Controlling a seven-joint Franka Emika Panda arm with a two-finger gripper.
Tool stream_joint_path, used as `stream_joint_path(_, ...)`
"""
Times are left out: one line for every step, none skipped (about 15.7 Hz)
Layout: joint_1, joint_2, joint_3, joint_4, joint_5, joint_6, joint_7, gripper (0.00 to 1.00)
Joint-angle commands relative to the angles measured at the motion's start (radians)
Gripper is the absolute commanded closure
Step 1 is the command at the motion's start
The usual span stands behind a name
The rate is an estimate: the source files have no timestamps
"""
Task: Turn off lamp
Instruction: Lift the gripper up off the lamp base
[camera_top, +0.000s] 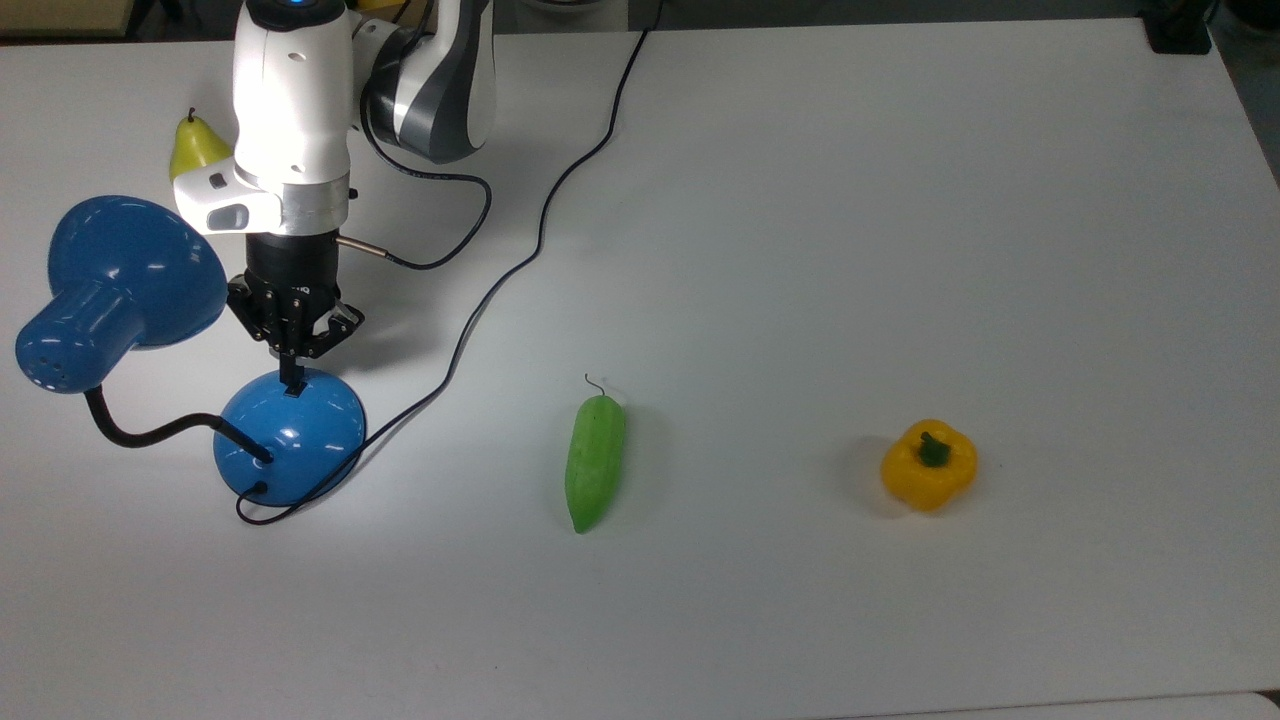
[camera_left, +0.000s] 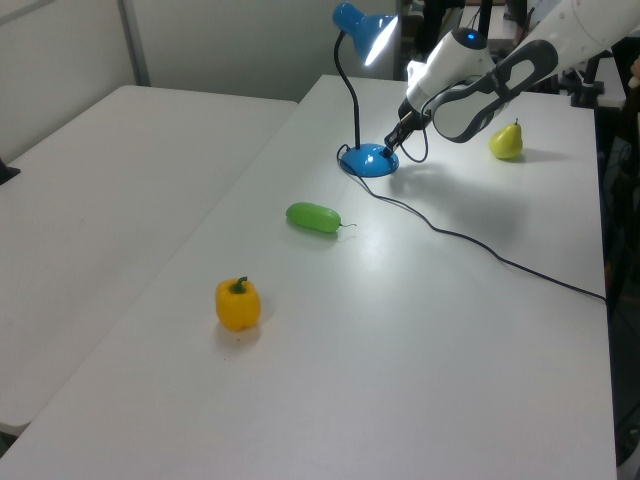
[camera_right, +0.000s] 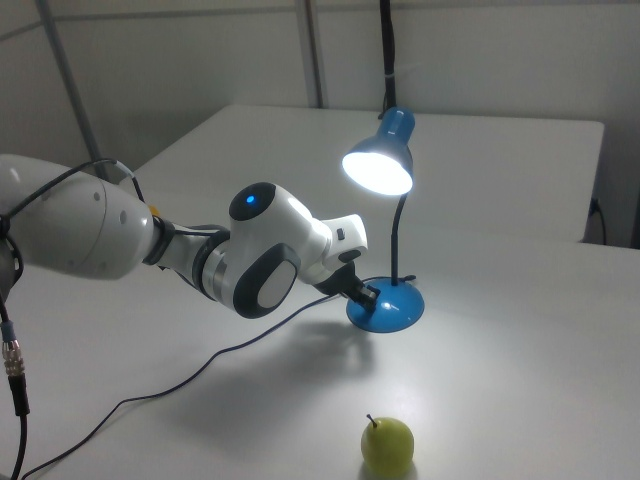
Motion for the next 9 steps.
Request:
stream_joint_path(0.001, 0.016, -0.002, 0.006, -0.018, 0.02, 0.02, 1.0)
stream_joint_path(0.001, 0.016, -0.004, 0.006, -0.018, 0.02, 0.019, 1.0)
stream_joint_path(0.001, 0.016, -0.002, 0.006, -0.018, 0.02, 0.016, 1.0)
stream_joint_path(0.001, 0.016, -0.002, 0.004, -0.018, 0.02, 0.014, 1.0)
stream_joint_path(0.001, 0.016, -0.002, 0.003, -0.018, 0.02, 0.012, 1.0)
stream_joint_path(0.001, 0.016, -0.002, 0.001, -0.018, 0.02, 0.011, 1.0)
stream_joint_path(0.001, 0.016, -0.002, -0.002, -0.018, 0.02, 0.011, 1.0)
stream_joint_path(0.001, 0.016, -0.002, -0.003, -0.018, 0.018, 0.008, 1.0)
stream_joint_path(0.001, 0.016, -0.004, -0.005, -0.018, 0.018, 0.008, 1.0)
